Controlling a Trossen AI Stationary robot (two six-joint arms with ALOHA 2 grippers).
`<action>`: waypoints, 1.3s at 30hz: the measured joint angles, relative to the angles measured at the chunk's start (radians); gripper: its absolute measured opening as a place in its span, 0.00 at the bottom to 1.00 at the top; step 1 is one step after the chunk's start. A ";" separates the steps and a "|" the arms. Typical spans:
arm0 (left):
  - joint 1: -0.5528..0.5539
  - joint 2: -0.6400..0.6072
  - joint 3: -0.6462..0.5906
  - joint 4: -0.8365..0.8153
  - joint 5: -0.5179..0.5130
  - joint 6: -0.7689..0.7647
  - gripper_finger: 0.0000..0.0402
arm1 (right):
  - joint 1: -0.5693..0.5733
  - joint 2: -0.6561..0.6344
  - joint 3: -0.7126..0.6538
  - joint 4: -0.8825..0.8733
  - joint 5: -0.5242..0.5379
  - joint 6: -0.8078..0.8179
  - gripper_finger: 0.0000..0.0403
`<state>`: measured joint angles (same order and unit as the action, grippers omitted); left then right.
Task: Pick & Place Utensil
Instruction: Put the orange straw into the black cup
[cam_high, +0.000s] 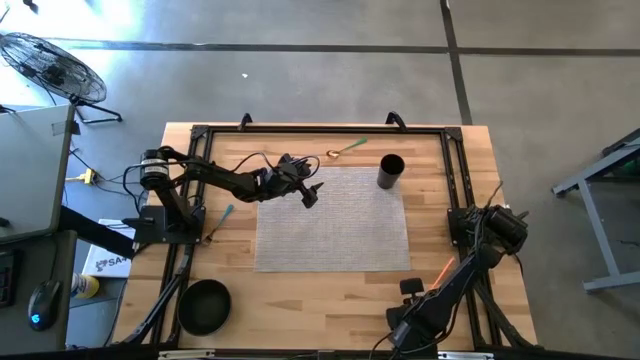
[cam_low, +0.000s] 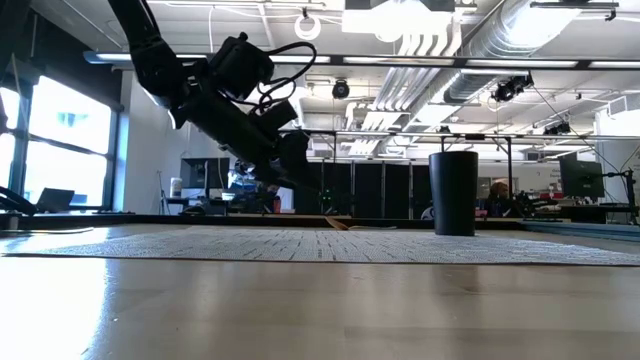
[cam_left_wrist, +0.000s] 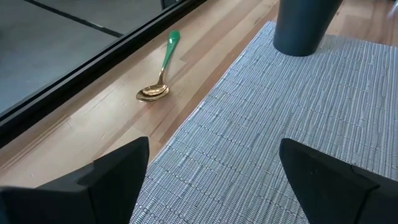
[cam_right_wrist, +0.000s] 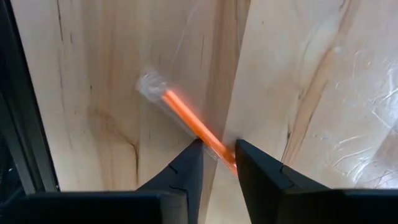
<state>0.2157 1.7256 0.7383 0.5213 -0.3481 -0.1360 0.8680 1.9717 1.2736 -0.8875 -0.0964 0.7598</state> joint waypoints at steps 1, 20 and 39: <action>0.000 0.000 0.000 0.000 0.000 0.000 0.88 | 0.001 0.000 0.000 0.002 0.012 -0.001 0.20; 0.000 0.000 0.000 0.000 0.000 0.000 0.88 | -0.043 0.001 0.001 0.029 0.244 -0.055 0.01; 0.000 0.000 0.000 0.000 0.000 0.000 0.88 | -0.215 -0.318 0.000 0.049 0.923 -0.013 0.00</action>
<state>0.2153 1.7256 0.7383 0.5210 -0.3482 -0.1364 0.6527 1.6536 1.2732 -0.8382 0.8270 0.7472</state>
